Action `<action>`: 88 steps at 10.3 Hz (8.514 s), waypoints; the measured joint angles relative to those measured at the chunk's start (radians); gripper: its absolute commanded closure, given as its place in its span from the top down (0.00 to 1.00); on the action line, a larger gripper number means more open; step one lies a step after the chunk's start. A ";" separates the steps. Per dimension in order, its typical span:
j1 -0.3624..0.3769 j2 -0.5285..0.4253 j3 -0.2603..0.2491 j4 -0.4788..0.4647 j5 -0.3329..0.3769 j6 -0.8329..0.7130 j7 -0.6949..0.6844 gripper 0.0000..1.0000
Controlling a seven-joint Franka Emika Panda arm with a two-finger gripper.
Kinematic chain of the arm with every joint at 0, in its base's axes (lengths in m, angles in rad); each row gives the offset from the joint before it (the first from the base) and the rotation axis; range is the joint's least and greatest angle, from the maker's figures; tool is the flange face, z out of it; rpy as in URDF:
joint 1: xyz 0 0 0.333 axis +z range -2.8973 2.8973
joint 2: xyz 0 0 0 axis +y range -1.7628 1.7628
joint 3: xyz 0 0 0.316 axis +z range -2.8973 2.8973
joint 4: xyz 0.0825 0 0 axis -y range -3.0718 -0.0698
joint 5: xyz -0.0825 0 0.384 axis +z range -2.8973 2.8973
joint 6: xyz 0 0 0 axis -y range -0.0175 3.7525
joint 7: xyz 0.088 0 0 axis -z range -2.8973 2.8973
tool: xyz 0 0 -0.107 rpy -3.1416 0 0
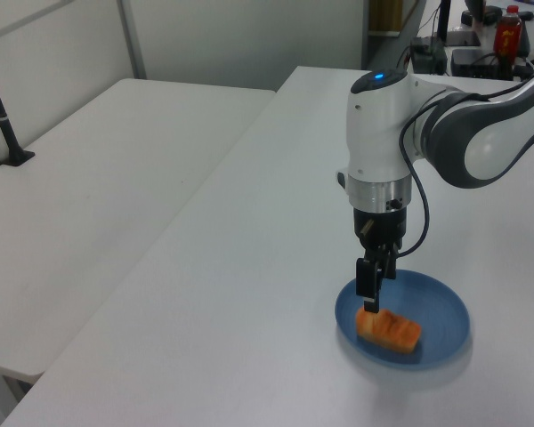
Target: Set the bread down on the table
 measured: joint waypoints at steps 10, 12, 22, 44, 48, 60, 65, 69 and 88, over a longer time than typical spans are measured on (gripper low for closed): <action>-0.006 0.042 0.000 -0.019 -0.013 0.056 0.001 1.00; -0.006 0.045 0.000 -0.019 -0.013 0.056 0.001 1.00; -0.006 0.064 0.003 -0.077 -0.016 0.057 0.001 0.70; -0.219 -0.203 -0.035 -0.024 -0.068 -0.227 -0.290 0.00; -0.293 -0.233 -0.194 -0.065 -0.068 -0.252 -0.504 0.00; -0.433 -0.181 -0.362 -0.316 -0.069 0.025 -0.793 0.00; -0.431 -0.173 -0.361 -0.335 -0.073 0.052 -0.831 0.00; -0.430 -0.170 -0.361 -0.337 -0.084 0.052 -0.853 0.00; -0.428 -0.113 -0.357 -0.332 -0.109 0.106 -0.869 1.00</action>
